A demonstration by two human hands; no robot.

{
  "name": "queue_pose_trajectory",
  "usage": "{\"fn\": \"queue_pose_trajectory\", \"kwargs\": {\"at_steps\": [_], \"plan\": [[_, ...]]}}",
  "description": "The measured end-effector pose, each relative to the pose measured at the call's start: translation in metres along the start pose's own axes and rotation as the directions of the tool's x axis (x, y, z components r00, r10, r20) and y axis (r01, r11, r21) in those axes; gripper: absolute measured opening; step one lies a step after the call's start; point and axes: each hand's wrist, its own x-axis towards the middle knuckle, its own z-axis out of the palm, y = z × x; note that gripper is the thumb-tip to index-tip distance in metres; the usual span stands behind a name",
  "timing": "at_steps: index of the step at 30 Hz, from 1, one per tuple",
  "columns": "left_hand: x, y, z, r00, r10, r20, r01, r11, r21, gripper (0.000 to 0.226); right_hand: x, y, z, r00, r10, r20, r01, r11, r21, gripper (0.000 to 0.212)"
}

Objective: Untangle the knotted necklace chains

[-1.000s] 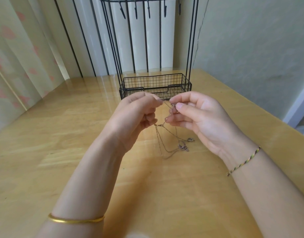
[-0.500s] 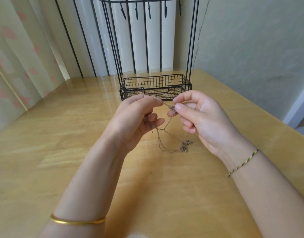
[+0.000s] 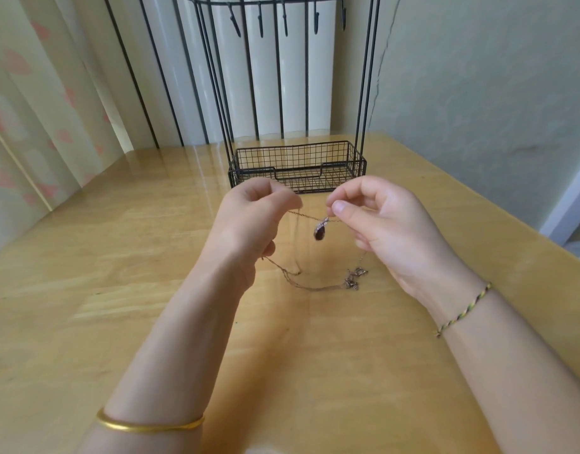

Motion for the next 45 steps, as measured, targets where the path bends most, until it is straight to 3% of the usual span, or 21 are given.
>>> {"fn": "queue_pose_trajectory", "kwargs": {"at_steps": [6,15,19,21,24,29,32,35,38,40,42,45], "plan": [[-0.002,0.0,0.001,1.0,0.029,-0.012,-0.029,1.0,0.008,0.012,-0.001,-0.002,-0.002,0.998,0.056,-0.003,-0.056,0.998,-0.026,0.008],[-0.002,0.0,0.001,0.997,0.046,-0.066,-0.046,0.999,0.01,0.008,-0.004,-0.004,-0.001,1.0,-0.002,-0.005,0.001,0.948,-0.317,0.008],[0.002,-0.003,-0.003,0.999,-0.038,-0.008,0.039,0.999,0.035,0.013,0.0,-0.007,-0.001,0.989,0.064,-0.135,-0.069,0.997,-0.031,0.016],[0.003,-0.005,-0.004,0.994,-0.105,0.039,0.104,0.994,0.044,0.018,0.003,-0.007,-0.005,0.974,0.122,-0.191,-0.091,0.982,0.163,0.019],[0.004,-0.007,-0.007,0.984,-0.157,0.079,0.154,0.987,0.045,0.019,0.006,-0.007,-0.012,0.948,0.172,-0.267,-0.088,0.95,0.301,0.019],[0.005,-0.007,-0.012,0.974,-0.188,0.129,0.196,0.979,-0.049,0.012,0.008,-0.008,-0.017,0.91,0.311,-0.274,-0.082,0.783,0.617,0.019],[0.008,-0.011,-0.015,0.986,-0.163,0.034,0.165,0.981,-0.102,0.02,0.009,-0.007,-0.019,0.899,0.33,-0.288,-0.068,0.755,0.653,0.02],[0.013,-0.013,-0.021,0.985,-0.085,-0.152,0.08,0.996,-0.041,0.032,0.008,-0.005,-0.021,0.888,0.277,-0.368,-0.068,0.868,0.492,0.02],[0.018,-0.016,-0.03,0.936,0.034,-0.351,0.002,0.995,0.101,0.044,0.009,0.0,-0.023,0.863,0.135,-0.487,-0.071,0.987,0.147,0.018],[0.021,-0.017,-0.037,0.889,0.109,-0.445,-0.022,0.98,0.197,0.049,0.009,0.003,-0.024,0.855,0.012,-0.519,-0.094,0.987,-0.133,0.015],[0.021,-0.02,-0.042,0.851,0.163,-0.499,-0.034,0.966,0.258,0.05,0.008,0.005,-0.025,0.873,-0.039,-0.487,-0.205,0.876,-0.436,0.012],[0.021,-0.022,-0.047,0.826,0.228,-0.516,-0.051,0.941,0.334,0.049,0.004,0.006,-0.024,0.916,-0.023,-0.4,-0.307,0.599,-0.739,0.011]]}}
